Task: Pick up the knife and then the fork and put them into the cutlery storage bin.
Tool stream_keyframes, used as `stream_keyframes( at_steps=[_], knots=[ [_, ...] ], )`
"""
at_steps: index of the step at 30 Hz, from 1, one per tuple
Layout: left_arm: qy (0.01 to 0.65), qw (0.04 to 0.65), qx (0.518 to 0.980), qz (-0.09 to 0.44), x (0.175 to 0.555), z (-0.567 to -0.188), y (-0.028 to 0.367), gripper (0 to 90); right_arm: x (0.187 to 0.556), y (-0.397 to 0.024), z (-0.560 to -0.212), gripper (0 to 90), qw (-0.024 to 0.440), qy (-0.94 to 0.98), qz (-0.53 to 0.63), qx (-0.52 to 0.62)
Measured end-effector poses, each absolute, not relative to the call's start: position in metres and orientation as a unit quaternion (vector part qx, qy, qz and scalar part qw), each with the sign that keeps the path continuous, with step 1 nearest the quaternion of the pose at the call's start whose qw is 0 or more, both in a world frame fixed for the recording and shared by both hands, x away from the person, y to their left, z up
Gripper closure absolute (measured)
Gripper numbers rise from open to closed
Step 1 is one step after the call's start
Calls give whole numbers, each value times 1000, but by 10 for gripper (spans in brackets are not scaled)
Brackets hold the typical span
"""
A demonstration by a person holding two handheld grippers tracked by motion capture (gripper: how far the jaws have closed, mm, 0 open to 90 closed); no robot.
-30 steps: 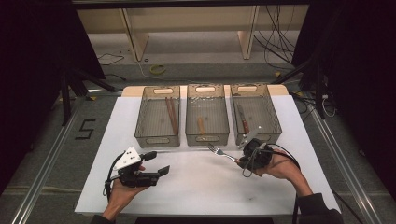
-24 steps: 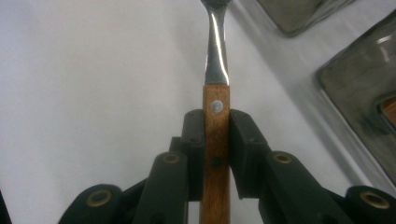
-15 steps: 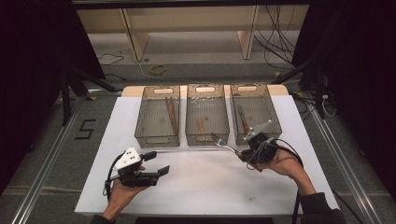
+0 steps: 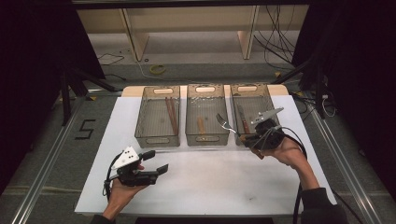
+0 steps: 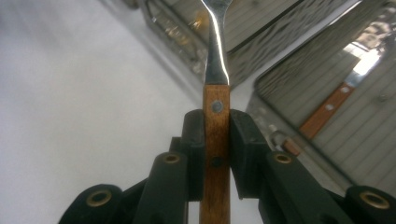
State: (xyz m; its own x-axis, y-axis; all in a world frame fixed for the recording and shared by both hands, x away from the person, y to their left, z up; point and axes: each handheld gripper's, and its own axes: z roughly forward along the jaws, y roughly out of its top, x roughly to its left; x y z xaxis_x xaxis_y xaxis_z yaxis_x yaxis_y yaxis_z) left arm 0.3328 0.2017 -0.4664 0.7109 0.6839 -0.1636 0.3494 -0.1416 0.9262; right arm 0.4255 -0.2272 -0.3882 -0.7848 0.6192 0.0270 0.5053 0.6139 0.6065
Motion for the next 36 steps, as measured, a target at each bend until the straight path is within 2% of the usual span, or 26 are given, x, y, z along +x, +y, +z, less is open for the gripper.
stream_keyframes(
  at_steps=[16,36],
  knots=[
    [349,558,737,155,333,-467,202,215,471,-236,-362,777,140,851,327,385],
    [347,560,735,159,332,-466,203,214,518,-245,-369,777,150,812,311,471]
  ],
)
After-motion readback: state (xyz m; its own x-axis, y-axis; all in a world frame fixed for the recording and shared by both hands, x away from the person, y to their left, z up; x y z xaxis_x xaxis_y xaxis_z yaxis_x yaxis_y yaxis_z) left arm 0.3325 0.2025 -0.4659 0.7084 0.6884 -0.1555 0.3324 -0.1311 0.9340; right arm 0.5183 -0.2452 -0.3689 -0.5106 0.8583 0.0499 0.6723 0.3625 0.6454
